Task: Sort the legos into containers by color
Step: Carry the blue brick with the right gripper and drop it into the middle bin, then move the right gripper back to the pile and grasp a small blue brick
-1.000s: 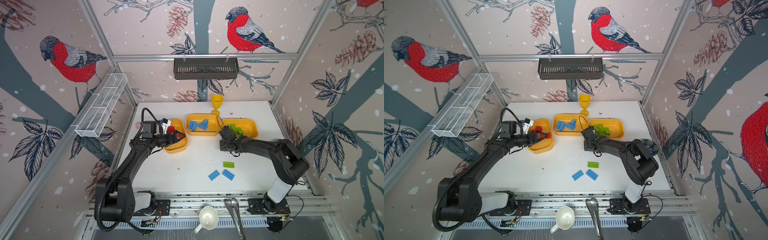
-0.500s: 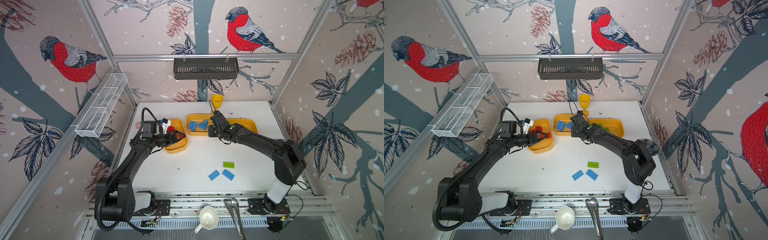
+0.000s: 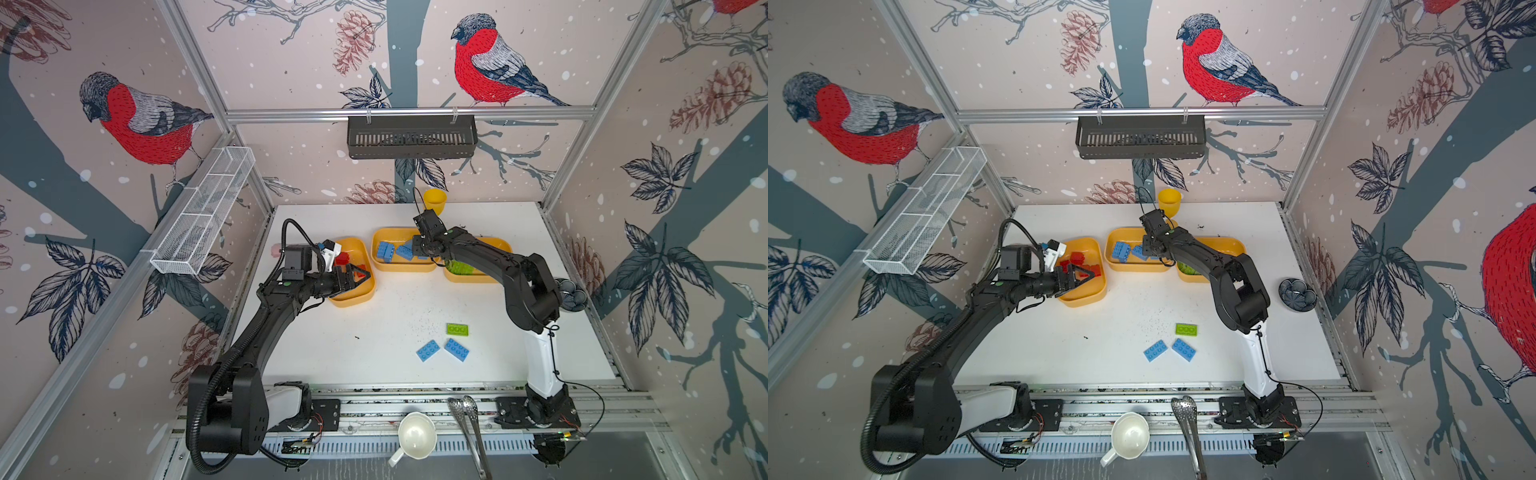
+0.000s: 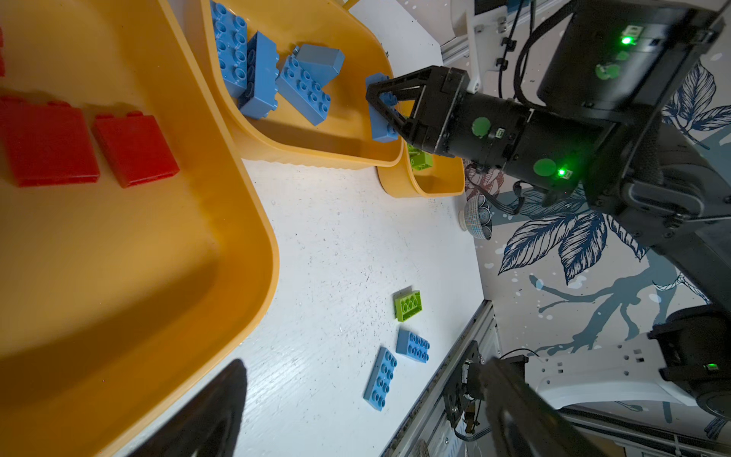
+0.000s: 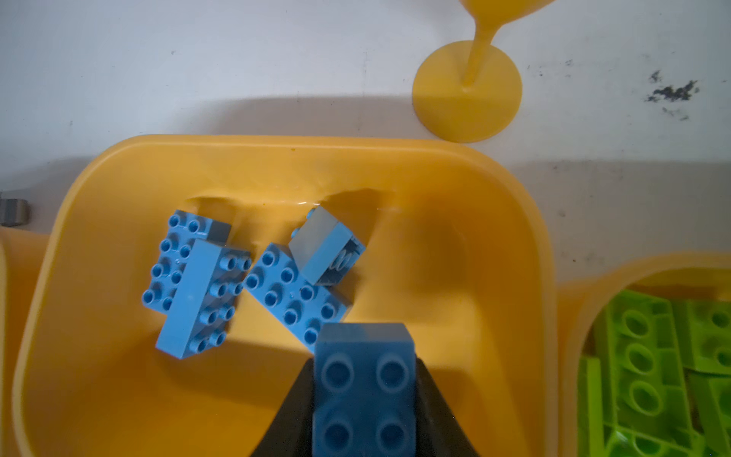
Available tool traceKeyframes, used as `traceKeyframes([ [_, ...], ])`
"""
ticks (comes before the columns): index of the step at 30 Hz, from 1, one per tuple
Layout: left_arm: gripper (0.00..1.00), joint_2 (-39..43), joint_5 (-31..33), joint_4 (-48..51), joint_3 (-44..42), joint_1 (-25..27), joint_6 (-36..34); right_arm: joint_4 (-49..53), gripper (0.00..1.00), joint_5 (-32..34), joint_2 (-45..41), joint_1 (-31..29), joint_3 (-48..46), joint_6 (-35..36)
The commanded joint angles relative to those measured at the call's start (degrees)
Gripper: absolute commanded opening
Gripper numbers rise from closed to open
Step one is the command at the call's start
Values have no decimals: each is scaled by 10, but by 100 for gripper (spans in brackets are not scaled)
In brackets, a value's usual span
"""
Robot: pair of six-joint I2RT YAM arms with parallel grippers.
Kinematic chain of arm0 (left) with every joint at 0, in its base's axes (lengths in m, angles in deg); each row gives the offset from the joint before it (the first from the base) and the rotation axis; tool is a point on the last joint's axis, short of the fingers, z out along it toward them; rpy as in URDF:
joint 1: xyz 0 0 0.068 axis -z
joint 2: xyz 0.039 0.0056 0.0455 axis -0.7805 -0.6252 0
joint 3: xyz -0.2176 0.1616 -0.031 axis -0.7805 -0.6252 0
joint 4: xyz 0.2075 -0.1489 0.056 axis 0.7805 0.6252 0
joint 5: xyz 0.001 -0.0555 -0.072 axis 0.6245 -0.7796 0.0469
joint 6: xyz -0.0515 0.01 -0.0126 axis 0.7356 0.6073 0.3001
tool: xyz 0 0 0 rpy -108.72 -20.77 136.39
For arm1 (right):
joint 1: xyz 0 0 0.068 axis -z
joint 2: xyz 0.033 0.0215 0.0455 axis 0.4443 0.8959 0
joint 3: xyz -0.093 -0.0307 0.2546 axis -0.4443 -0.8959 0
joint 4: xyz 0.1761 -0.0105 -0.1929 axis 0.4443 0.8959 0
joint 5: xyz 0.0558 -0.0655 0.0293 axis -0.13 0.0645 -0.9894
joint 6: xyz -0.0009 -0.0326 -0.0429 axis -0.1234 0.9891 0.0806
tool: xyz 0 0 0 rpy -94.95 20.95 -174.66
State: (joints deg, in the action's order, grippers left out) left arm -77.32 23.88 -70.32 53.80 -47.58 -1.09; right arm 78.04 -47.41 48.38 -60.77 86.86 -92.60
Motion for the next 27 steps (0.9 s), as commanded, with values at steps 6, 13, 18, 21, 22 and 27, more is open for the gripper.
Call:
traceKeyframes([
  [6, 92, -3, 0, 1, 0, -2, -11, 11, 40, 5, 54, 16, 49, 23],
  [13, 92, -9, -2, -4, 1, -3, -10, 13, 62, -6, 26, 15, 41, 22],
  [18, 92, -13, -7, -10, 0, -2, -9, 25, 66, -19, -37, 6, 10, 6],
  [21, 92, -18, -10, -14, 0, -2, -10, 48, 72, -30, -80, -4, -16, -22],
  [22, 92, -19, -10, -16, 0, -2, -11, 56, 73, -35, -96, -9, -27, -34],
  [27, 92, -30, -17, -25, -2, -3, -12, 89, 78, -70, -174, -30, -99, -133],
])
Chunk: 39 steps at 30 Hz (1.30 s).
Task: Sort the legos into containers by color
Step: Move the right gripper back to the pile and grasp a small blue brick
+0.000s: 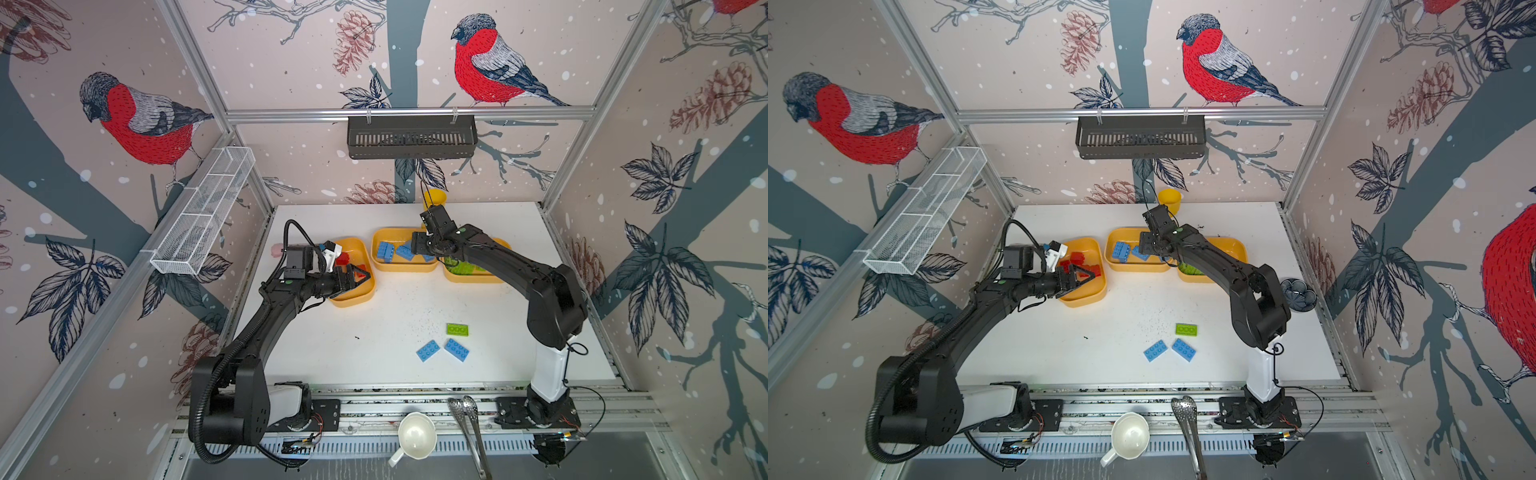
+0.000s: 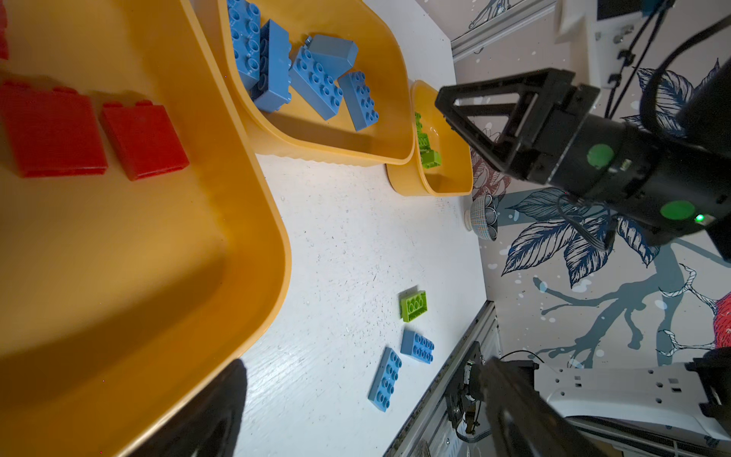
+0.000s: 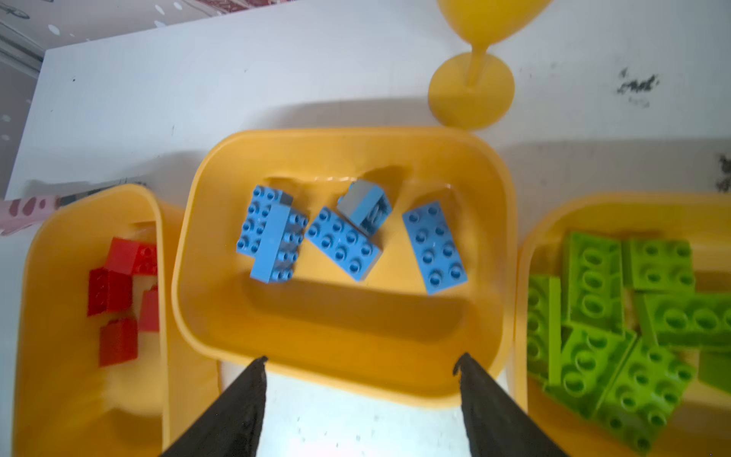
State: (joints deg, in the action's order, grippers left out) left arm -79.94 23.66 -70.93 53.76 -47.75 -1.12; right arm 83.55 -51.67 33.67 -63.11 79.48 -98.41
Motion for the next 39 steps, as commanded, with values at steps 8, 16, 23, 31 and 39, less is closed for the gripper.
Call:
traceKeyframes([
  [8, 92, -20, -21, -27, 3, -1, -17, 66, 82, -25, -139, -61, -155, -315],
  [16, 92, -17, -24, -20, -7, 0, -27, 126, 85, -46, -189, -108, -232, -553],
  [23, 92, -7, -23, -17, -21, -1, -32, 111, 84, -67, -191, -167, -284, -669],
  [31, 92, 3, -24, -17, -32, -1, -32, 84, 74, -80, -178, -223, -326, -768],
  [39, 92, 4, -26, -13, -32, -1, -37, 48, 66, -85, -154, -236, -354, -791],
])
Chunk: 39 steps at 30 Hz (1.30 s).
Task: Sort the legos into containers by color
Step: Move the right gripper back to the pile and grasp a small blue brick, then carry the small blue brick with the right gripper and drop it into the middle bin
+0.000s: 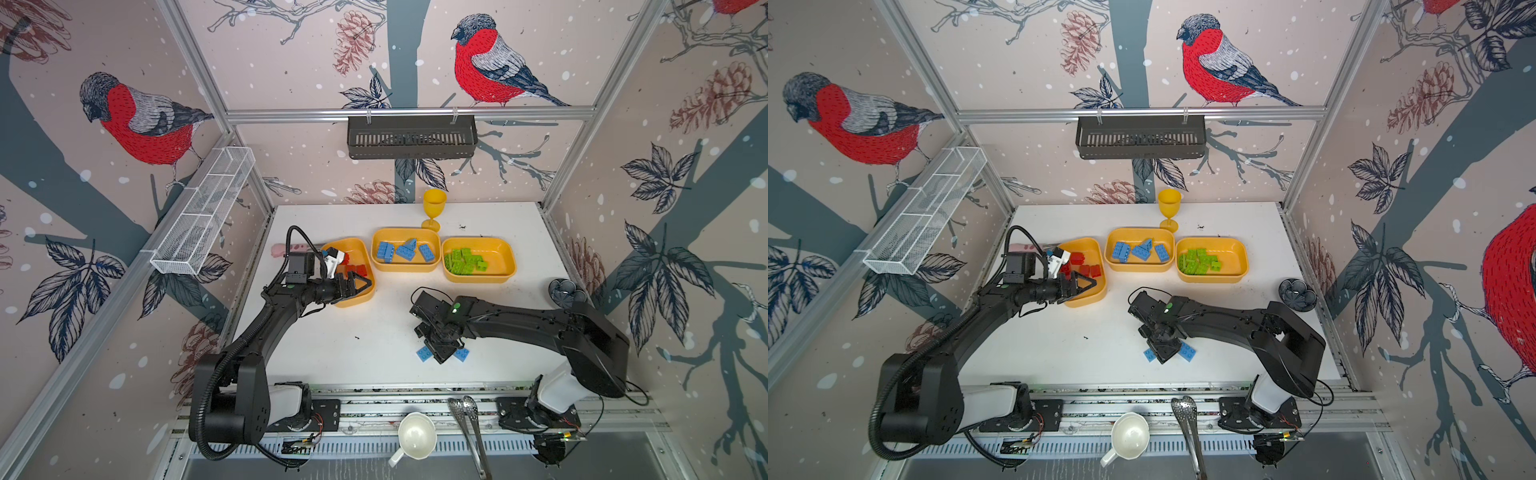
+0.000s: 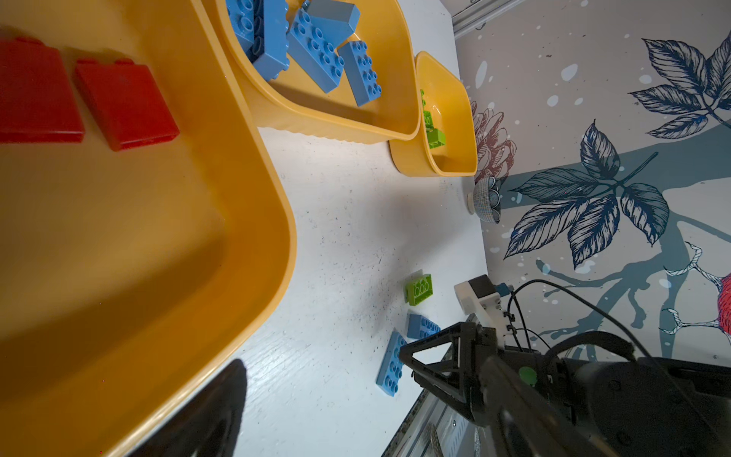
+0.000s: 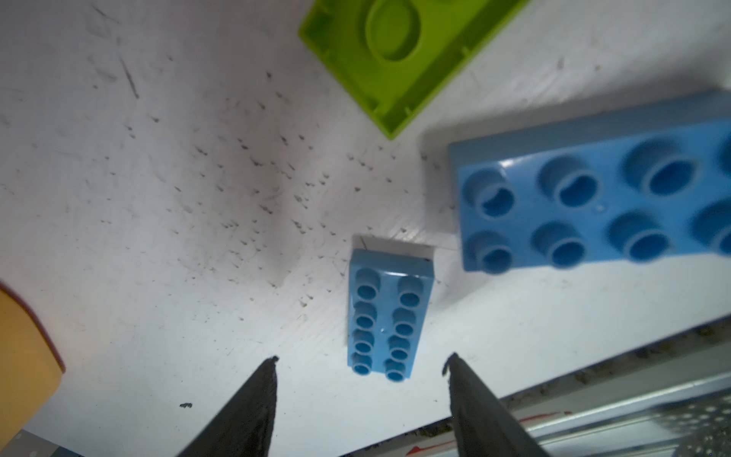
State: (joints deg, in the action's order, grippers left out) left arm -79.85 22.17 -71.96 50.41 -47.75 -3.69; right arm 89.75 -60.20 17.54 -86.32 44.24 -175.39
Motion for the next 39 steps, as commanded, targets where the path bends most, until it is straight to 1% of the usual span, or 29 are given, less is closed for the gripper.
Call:
traceKeyframes([
  [1, 92, 4, -11, -3, 1, -1, -9, -18, 65, -3, 11, -4, -3, -22],
  [11, 92, 14, -7, -4, -7, -1, -6, -14, 50, -12, 37, -4, -7, -25],
  [17, 92, 25, -3, -12, -22, -1, 3, 6, 45, -4, 60, -1, 7, -1],
  [22, 92, 33, -4, -17, -31, -1, 6, 56, 39, 19, 75, 5, 34, 24],
  [25, 92, 32, -5, -18, -33, -1, 7, 52, 33, 13, 81, 5, 31, 25],
  [27, 92, 33, -5, -18, -34, 0, 6, 50, 32, 10, 82, 5, 32, 25],
  [34, 92, 28, -6, -18, -29, -1, 3, 106, 30, 58, 68, 9, 84, 48],
  [37, 92, 23, -10, -20, -21, -1, 5, 114, 30, 86, 58, 22, 108, 88],
  [39, 92, 21, -13, -18, -11, -1, 3, 123, 30, 120, 57, 35, 135, 133],
])
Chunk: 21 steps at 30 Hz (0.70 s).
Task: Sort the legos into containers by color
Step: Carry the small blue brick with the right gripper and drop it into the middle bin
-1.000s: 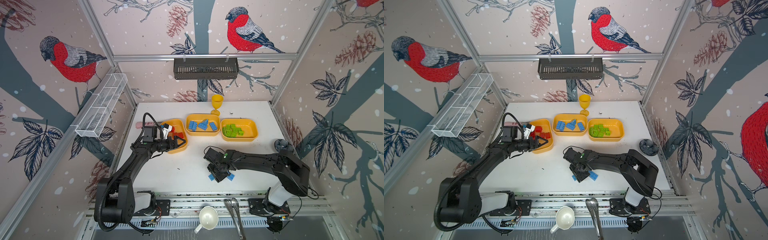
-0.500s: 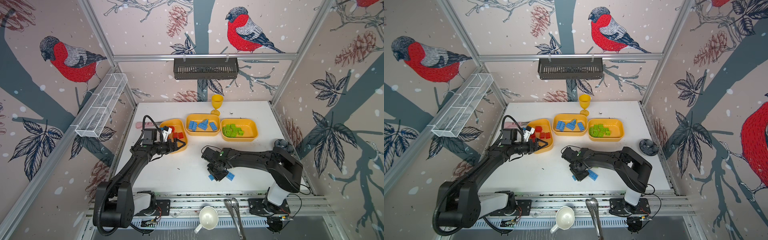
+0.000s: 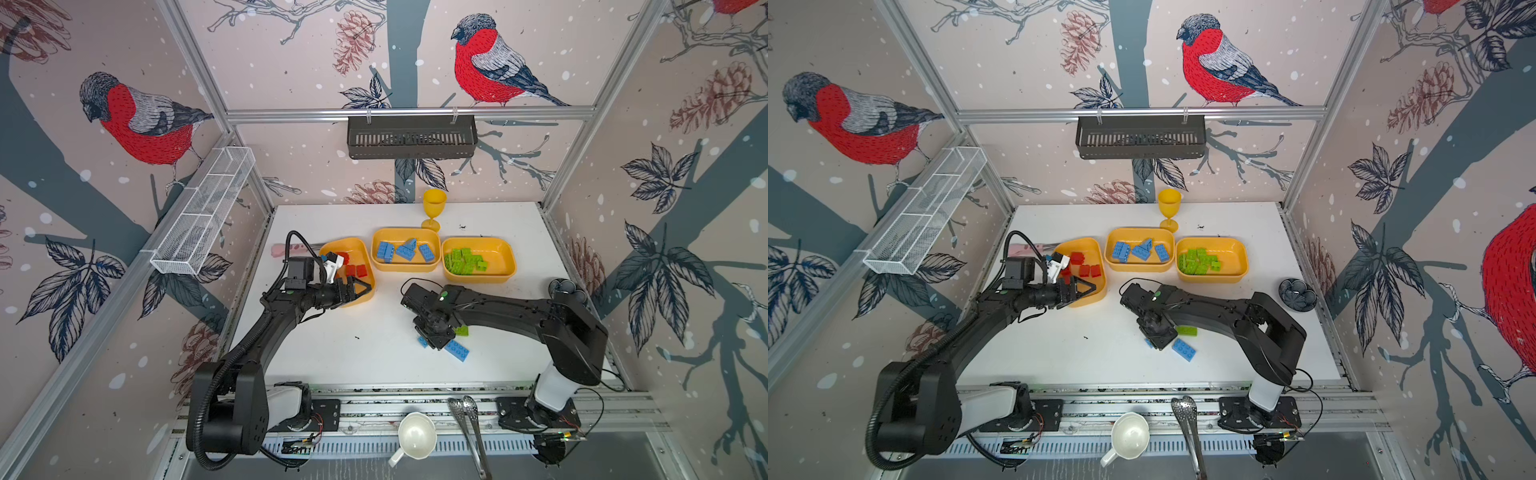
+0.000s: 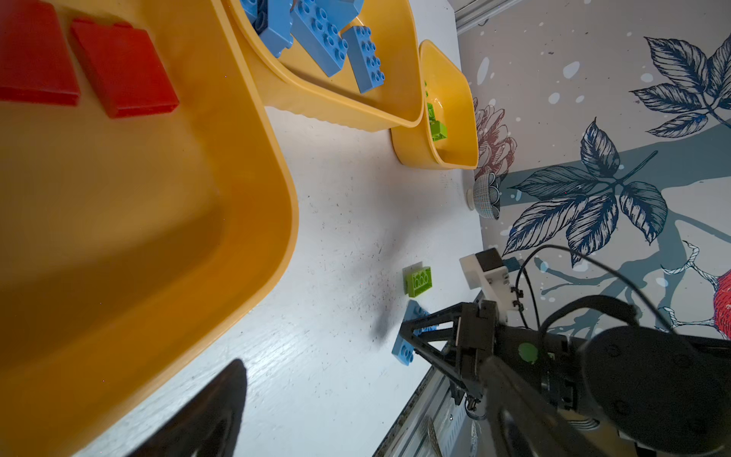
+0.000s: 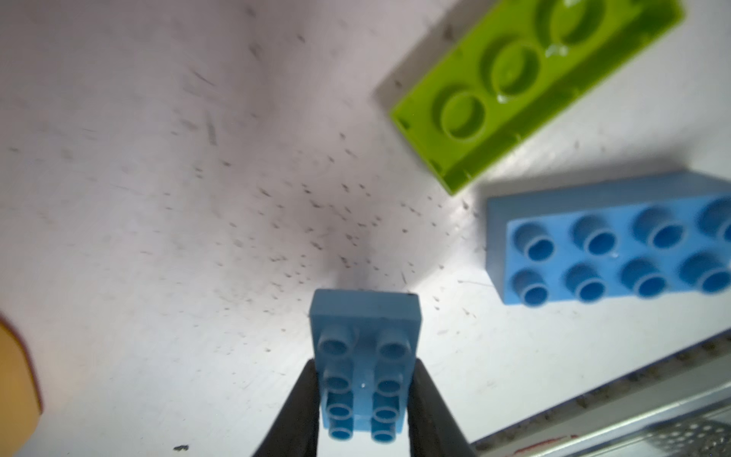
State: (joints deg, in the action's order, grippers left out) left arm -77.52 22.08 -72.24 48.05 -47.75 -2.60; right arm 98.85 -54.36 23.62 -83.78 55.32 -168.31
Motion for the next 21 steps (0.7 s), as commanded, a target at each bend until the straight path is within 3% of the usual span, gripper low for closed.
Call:
traceKeyframes([
  [1, 92, -5, -13, -14, 17, -1, -7, 46, 30, 76, -1, 15, 42, 82],
  [6, 92, -10, -17, -19, 39, -3, 2, 94, 29, 155, 29, 61, 151, 218],
  [12, 92, -18, -23, -37, 55, -3, 22, 56, 29, 181, 66, 129, 243, 377],
  [21, 92, -32, -25, -35, 79, -3, 24, 11, 29, 142, 177, 195, 380, 524],
])
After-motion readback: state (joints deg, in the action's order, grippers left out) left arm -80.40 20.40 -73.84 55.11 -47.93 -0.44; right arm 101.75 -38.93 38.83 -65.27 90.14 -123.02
